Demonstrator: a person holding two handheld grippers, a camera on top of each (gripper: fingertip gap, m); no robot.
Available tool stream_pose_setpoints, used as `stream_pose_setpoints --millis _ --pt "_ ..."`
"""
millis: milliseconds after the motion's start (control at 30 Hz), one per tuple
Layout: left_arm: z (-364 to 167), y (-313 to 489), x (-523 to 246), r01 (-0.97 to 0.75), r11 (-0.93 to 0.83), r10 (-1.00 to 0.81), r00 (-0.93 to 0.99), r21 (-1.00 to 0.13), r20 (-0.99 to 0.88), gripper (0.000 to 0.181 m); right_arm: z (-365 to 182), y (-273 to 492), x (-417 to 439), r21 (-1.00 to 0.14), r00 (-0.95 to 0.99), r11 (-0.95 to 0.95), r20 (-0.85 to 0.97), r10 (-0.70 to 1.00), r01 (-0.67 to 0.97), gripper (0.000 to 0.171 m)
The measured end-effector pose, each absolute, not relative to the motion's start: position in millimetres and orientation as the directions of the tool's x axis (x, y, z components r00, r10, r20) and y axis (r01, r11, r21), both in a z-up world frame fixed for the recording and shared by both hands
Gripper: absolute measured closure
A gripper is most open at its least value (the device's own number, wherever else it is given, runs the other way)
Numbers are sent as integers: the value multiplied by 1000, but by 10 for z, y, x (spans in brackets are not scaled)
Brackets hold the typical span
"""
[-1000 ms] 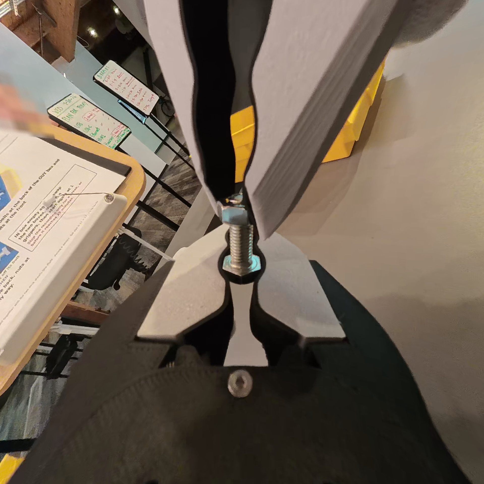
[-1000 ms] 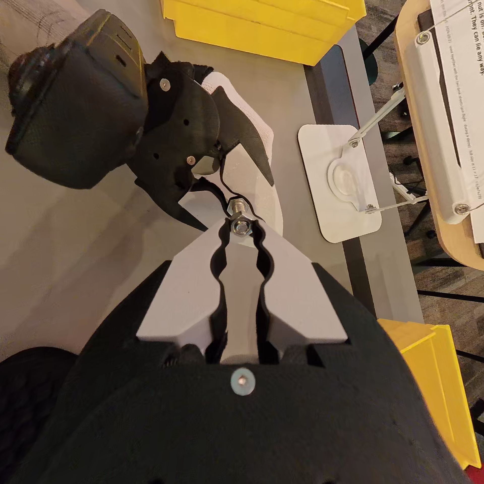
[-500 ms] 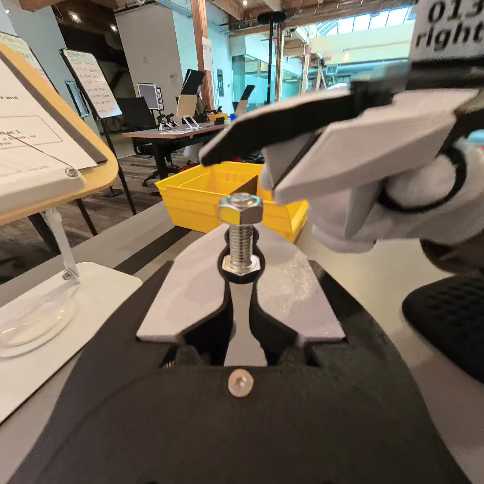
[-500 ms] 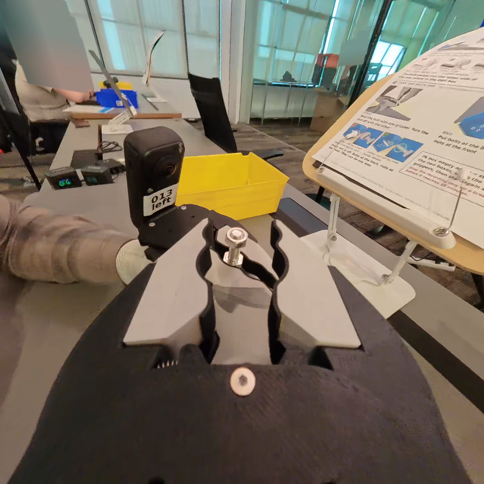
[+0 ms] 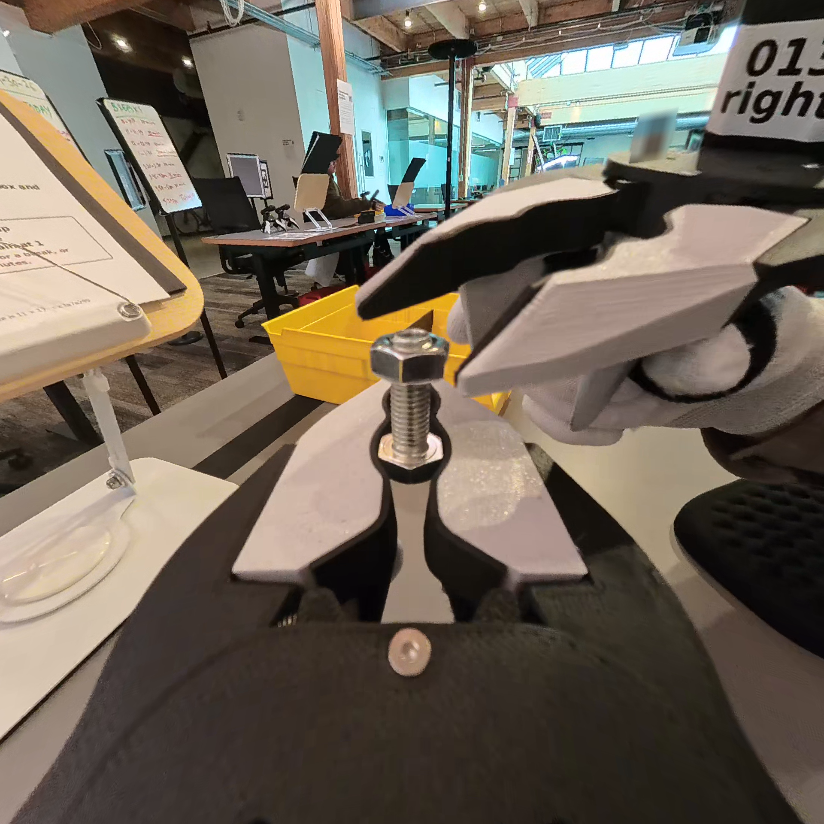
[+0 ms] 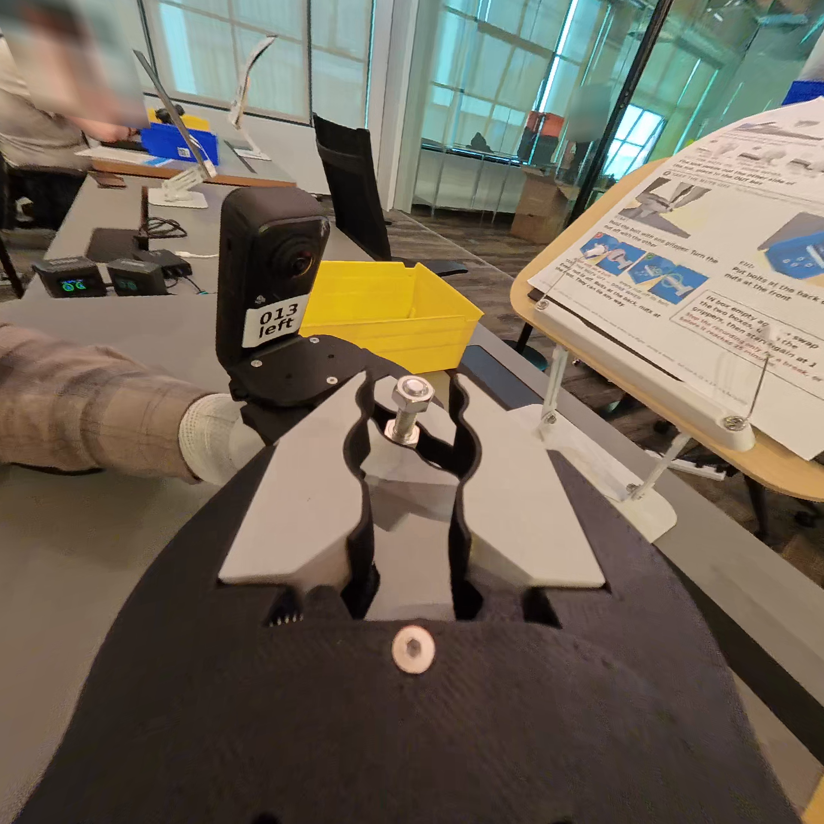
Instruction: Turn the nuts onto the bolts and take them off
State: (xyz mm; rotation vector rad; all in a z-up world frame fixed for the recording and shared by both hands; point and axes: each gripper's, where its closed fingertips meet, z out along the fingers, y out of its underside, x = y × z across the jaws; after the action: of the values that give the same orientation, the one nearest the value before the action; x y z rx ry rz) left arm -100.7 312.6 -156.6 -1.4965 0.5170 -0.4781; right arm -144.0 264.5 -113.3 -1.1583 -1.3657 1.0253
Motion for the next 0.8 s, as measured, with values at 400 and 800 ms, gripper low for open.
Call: stream_pose_setpoints --millis 400,800 --pt "-1553 2897 -798 -78 10 -760 647 -997 -58 172 -1146 2502 -1357 -976 -254 179 142 957 127 154" --pt "-1571 1420 50 -116 -8 -986 -165 -993 27 172 -1135 1403 -511 -947 -978 306 -34 205 97 154"
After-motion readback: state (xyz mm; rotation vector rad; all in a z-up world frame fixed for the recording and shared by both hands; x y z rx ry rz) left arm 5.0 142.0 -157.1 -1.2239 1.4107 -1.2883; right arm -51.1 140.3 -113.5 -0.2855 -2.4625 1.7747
